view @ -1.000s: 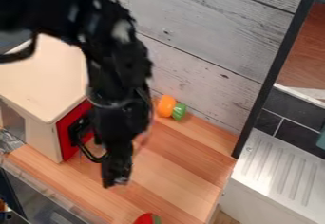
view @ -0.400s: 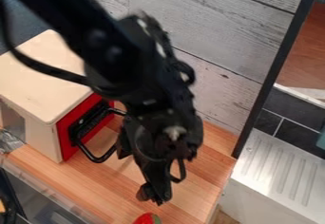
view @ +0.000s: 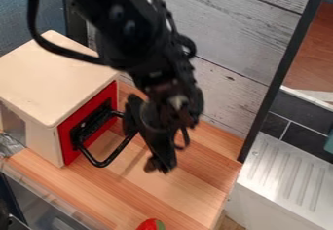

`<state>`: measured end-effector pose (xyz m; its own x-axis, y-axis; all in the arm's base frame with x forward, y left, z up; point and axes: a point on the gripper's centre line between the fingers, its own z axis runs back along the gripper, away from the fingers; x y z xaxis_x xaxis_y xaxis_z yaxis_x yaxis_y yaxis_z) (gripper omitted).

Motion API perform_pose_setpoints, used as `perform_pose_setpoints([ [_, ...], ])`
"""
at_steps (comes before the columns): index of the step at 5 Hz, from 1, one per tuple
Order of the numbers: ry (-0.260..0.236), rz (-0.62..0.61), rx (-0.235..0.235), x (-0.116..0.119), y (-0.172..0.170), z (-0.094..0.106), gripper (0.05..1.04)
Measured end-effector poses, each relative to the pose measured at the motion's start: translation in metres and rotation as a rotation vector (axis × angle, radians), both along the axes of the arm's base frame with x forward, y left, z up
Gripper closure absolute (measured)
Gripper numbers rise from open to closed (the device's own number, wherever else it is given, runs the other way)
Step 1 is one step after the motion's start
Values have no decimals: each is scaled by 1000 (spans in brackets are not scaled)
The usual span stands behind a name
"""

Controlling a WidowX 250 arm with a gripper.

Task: Open the drawer

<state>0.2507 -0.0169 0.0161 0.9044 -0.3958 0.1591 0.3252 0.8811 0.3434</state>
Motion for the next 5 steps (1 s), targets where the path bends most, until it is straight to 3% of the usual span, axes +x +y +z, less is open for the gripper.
perform_pose_setpoints([
  [1, 10, 17, -5, 6, 10, -2, 83],
  [2, 46, 75, -43, 3, 22, -14, 83],
  [4, 137, 65, -14, 6, 13, -51, 132],
  [5, 134, 89, -27, 8, 11, -52, 400],
])
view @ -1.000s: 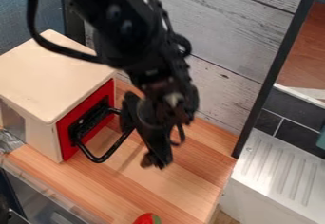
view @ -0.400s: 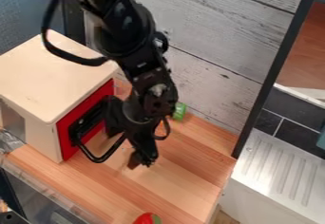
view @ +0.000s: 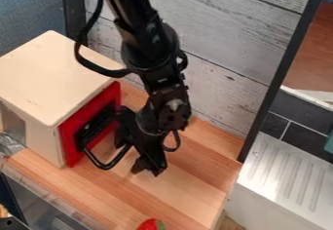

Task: Open the drawer

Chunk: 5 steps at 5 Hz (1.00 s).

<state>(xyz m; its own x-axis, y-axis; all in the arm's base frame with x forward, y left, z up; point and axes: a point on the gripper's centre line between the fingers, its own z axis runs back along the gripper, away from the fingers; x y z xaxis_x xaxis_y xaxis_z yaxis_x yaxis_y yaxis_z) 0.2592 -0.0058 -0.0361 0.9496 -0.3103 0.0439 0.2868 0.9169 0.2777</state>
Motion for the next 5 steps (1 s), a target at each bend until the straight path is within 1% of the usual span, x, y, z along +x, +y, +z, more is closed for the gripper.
perform_pose_setpoints([
  [1, 6, 23, -28, 0, -8, 0, 692],
  [2, 10, 65, -88, -4, -21, 10, 874],
  [3, 9, 80, -140, -8, -40, 20, 913],
  [4, 32, 72, -175, -14, -64, 22, 923],
  [5, 38, 58, -191, -16, -76, 23, 924],
])
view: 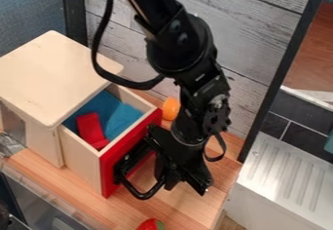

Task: Open the drawer

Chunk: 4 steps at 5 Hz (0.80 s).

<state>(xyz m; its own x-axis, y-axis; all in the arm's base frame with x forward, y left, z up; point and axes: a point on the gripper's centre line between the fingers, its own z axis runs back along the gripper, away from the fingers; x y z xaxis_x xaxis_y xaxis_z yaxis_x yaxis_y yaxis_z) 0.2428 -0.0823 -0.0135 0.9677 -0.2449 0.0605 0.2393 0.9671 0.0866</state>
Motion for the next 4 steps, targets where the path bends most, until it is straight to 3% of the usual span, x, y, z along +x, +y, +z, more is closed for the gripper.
perform_pose_setpoints([
  [4, 49, 131, -77, 17, -19, -1, 925],
])
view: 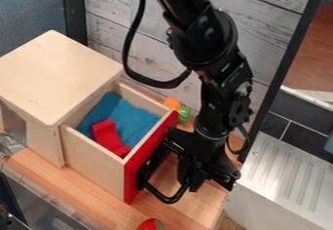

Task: Open the drawer

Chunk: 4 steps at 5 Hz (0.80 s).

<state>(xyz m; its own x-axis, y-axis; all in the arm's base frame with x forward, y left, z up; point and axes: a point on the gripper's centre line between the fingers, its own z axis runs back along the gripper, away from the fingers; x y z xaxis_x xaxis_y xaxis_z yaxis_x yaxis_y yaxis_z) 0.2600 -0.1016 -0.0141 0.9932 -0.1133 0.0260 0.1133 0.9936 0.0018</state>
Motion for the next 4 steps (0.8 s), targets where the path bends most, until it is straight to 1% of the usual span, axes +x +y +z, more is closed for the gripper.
perform_pose_setpoints([
  [1, 5, 10, -5, 0, 1, 0, 875],
  [2, 25, 1, -22, -1, 2, 1, 630],
  [3, -8, -9, -27, -3, 4, 18, 315],
  [4, -90, -37, -58, -8, 5, 59, 89],
])
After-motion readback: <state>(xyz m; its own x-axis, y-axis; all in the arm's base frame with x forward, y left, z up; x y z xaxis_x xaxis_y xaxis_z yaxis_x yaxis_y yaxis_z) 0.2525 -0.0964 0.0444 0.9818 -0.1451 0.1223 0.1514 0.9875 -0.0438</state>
